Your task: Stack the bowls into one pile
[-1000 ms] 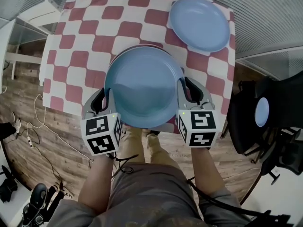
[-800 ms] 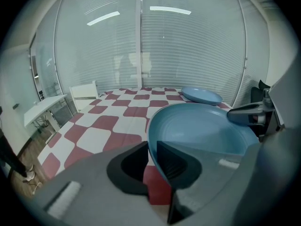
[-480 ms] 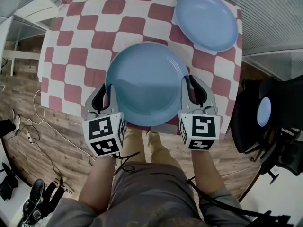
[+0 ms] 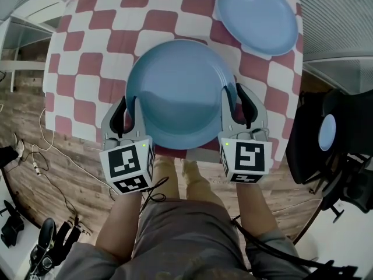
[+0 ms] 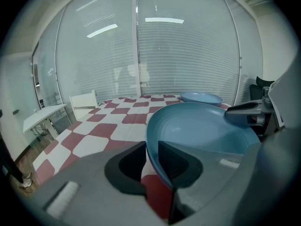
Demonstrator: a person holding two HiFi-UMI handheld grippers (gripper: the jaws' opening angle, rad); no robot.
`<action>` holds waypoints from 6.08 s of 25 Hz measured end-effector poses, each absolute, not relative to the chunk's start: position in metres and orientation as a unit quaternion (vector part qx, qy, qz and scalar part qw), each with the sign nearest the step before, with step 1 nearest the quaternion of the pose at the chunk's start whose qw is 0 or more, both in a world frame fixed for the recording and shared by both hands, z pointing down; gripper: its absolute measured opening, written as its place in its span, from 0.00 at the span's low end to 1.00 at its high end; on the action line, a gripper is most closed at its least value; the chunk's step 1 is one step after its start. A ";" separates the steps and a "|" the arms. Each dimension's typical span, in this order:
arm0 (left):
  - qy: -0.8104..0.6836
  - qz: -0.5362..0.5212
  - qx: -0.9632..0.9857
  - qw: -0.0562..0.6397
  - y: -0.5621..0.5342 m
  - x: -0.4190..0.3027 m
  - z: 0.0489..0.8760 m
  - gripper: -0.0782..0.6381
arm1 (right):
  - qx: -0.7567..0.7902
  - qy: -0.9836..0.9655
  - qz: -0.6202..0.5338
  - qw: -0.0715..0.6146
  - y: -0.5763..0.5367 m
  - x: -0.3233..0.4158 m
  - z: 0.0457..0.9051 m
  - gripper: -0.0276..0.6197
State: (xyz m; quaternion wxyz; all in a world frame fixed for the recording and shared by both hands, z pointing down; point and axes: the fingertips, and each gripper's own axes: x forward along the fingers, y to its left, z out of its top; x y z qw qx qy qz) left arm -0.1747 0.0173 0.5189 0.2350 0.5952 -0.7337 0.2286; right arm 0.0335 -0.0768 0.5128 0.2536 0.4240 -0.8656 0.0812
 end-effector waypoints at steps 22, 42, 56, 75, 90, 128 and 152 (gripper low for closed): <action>-0.728 0.133 0.667 0.082 0.004 -0.121 0.335 0.11 | 0.489 -0.863 0.031 0.120 -0.053 0.104 0.332 0.08; -0.661 0.093 0.745 0.010 -0.020 -0.008 0.237 0.11 | 0.583 -0.810 -0.015 0.052 -0.036 0.227 0.230 0.08; -0.663 0.094 0.742 -0.007 -0.030 0.016 0.219 0.11 | 0.589 -0.807 -0.024 0.030 -0.045 0.255 0.213 0.08; -0.666 0.101 0.739 0.022 -0.133 -0.017 0.250 0.11 | 0.587 -0.807 -0.009 0.060 -0.146 0.225 0.243 0.08; -0.648 0.162 0.731 0.140 -0.242 -0.052 0.379 0.16 | 0.571 -0.796 0.118 0.163 -0.249 0.190 0.394 0.10; -0.631 0.245 0.678 0.286 -0.288 -0.061 0.523 0.20 | 0.547 -0.765 0.223 0.257 -0.283 0.174 0.522 0.25; -0.655 0.165 0.702 0.225 -0.257 -0.046 0.394 0.17 | 0.573 -0.781 0.160 0.191 -0.264 0.193 0.396 0.19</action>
